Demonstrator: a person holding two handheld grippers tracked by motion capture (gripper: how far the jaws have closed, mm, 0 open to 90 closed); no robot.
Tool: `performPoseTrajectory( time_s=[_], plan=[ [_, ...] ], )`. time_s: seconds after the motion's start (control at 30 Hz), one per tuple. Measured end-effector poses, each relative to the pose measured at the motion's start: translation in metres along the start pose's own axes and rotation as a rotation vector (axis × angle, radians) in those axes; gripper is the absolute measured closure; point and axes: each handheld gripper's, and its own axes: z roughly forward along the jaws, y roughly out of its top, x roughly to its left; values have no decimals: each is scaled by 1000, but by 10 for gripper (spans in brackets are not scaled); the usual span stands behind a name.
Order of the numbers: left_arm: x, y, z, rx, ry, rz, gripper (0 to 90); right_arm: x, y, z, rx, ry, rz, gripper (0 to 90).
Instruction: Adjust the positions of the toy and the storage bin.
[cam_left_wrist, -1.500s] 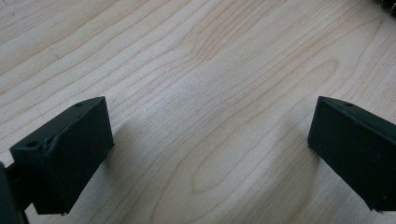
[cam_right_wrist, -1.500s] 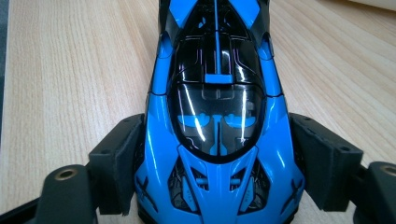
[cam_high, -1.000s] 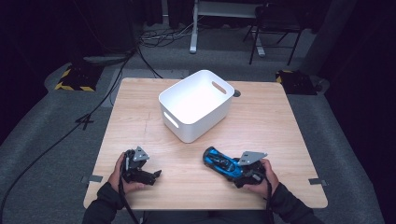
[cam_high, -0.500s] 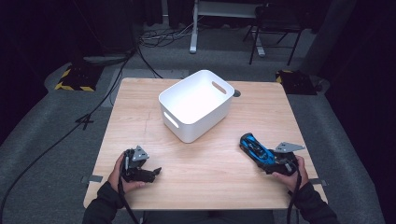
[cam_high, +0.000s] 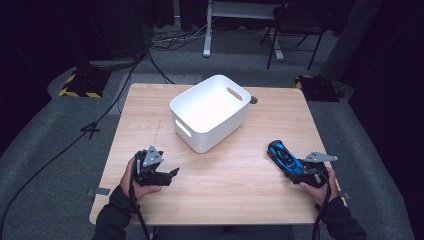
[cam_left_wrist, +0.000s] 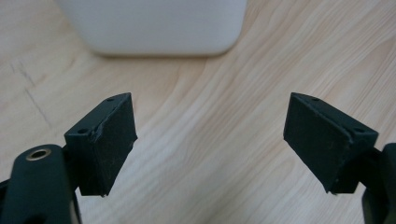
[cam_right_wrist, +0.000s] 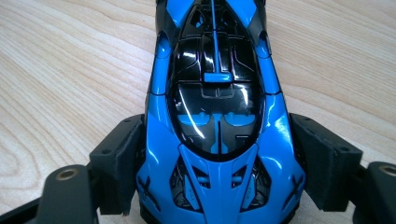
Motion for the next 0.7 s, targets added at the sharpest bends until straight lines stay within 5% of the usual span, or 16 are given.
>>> performPoseTrajectory(
  time_s=[0.37,0.47,0.7],
  plan=[
    [-14,59,-8,-129,-40,76,294,-1,0,0,1,4,0,242],
    [-22,85,1,-139,-35,95,302,0,0,0,-3,3,7,242],
    [-30,118,35,-121,-36,82,296,0,0,0,-3,6,6,241]
  ],
)
